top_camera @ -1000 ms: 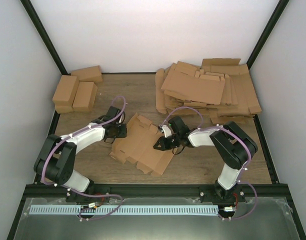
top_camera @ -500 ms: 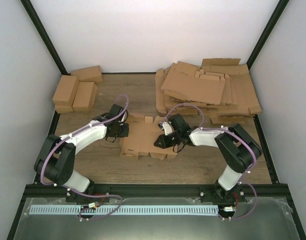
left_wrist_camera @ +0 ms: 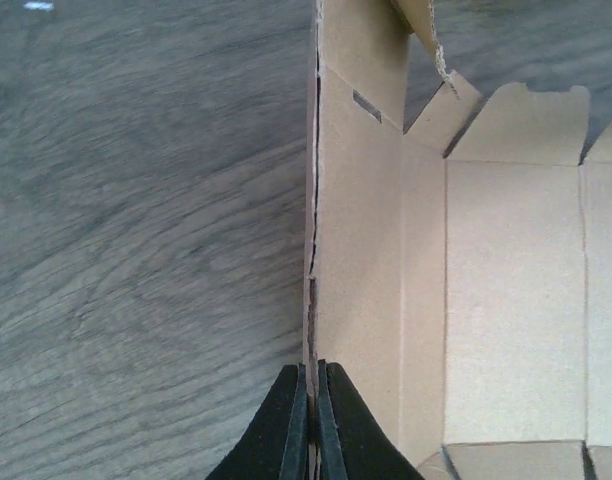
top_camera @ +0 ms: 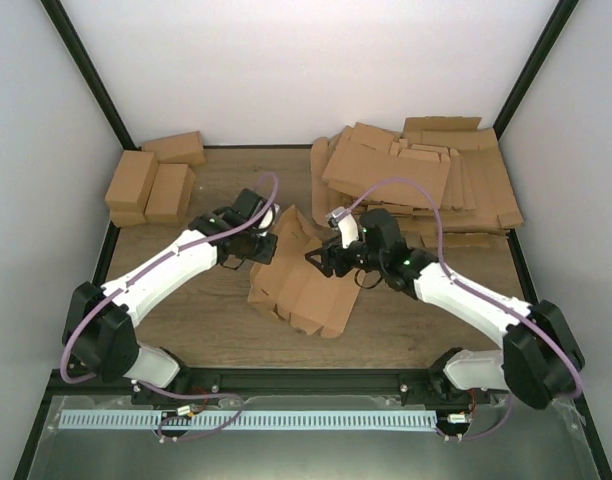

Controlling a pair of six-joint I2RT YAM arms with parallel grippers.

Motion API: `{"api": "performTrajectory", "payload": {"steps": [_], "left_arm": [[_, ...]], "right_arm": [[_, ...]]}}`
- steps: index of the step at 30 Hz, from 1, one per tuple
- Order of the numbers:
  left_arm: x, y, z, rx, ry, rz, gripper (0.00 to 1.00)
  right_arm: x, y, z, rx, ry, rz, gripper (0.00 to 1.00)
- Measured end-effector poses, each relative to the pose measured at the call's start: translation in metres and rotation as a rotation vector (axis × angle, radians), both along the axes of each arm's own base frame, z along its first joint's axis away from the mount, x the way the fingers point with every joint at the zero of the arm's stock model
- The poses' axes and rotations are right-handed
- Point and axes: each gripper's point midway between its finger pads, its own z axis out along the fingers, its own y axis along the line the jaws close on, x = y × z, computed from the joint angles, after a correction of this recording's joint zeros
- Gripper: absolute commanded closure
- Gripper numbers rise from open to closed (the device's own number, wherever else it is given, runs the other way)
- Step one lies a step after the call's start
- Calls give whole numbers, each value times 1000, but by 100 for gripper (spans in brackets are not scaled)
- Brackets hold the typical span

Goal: Fold the paper box

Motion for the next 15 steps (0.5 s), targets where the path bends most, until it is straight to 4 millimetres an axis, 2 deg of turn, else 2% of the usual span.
{"api": "performTrajectory", "payload": {"steps": [3,5,15], "left_arm": [[-9,-14,8,26,-17,-73,96],[-14,-20,12,43,-28,-111,96],[-36,-50,31,139,-104,-264,96]], "right_arm": [[8,-8,22,-4,-97,-46,14],[15,-12,24,-25,-121,-77,14],[32,-22,1,-120,-180,-185,21]]}}
